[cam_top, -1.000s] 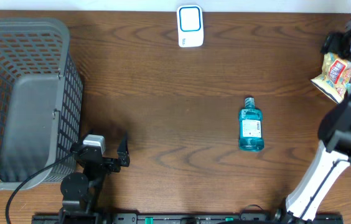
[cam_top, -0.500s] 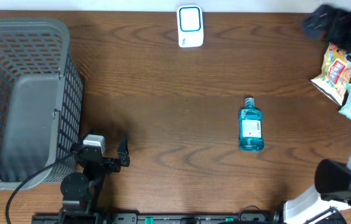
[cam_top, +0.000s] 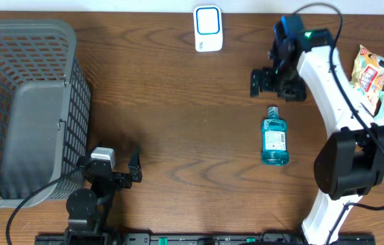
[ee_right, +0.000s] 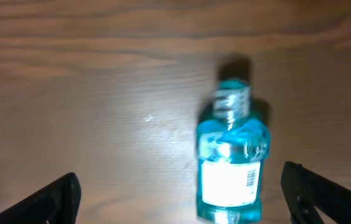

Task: Scan the item barcode
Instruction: 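Lower the right gripper onto the blue mouthwash bottle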

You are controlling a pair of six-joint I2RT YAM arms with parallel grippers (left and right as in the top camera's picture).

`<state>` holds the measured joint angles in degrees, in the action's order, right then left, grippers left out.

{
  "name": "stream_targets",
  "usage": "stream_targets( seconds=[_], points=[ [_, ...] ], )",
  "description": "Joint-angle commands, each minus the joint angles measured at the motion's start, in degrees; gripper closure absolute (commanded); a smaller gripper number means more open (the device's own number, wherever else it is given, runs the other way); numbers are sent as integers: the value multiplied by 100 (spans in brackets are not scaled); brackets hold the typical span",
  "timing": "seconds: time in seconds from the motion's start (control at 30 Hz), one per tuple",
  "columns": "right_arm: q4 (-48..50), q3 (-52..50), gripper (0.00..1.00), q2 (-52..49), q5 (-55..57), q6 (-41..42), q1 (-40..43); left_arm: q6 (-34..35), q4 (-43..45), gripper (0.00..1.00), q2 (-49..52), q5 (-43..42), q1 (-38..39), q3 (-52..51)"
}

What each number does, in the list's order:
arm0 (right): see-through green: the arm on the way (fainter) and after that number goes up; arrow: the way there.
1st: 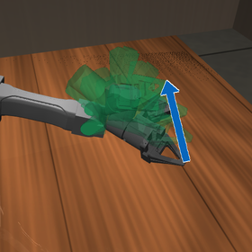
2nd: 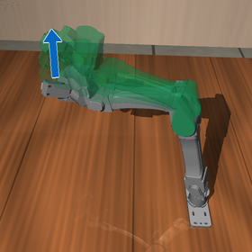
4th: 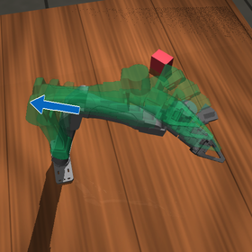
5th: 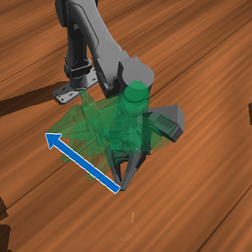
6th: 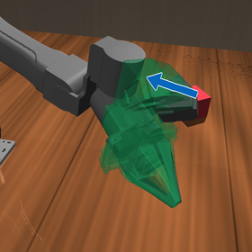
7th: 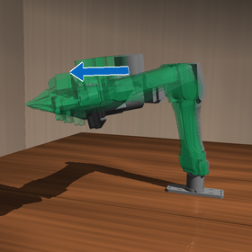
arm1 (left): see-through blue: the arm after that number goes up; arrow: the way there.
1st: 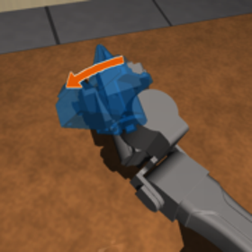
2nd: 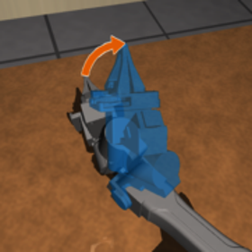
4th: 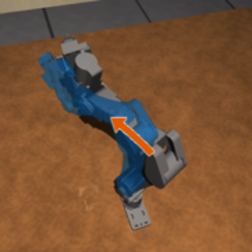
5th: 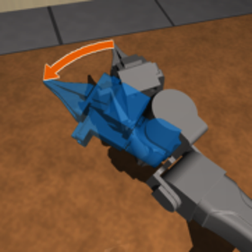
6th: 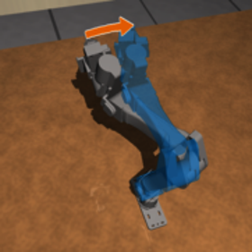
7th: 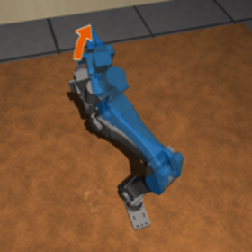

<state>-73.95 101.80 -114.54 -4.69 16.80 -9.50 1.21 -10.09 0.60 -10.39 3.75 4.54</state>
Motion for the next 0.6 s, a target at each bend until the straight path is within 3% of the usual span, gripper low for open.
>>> stream_targets(
  seconds=[0.0,0.03,0.13,0.3,0.43,0.57],
  points=[
    [409,-686,1,26,557,378,44,-74,-136,2,-31,-72,-20,-94],
    [581,-879,1,26,623,378,46,-74,-136,2,-31,-72,-20,-94],
    [1239,-1515,14,26,640,376,57,-74,-136,2,-31,-72,-20,-94],
    [2109,-2321,18,26,605,376,46,-74,-136,2,-31,-72,-20,-94],
    [2559,-2669,12,26,608,249,57,-74,-136,2,-31,-72,-20,-94],
    [2885,-2887,43,24,608,179,61,-74,-136,2,-31,-72,-20,-94]
  ],
)
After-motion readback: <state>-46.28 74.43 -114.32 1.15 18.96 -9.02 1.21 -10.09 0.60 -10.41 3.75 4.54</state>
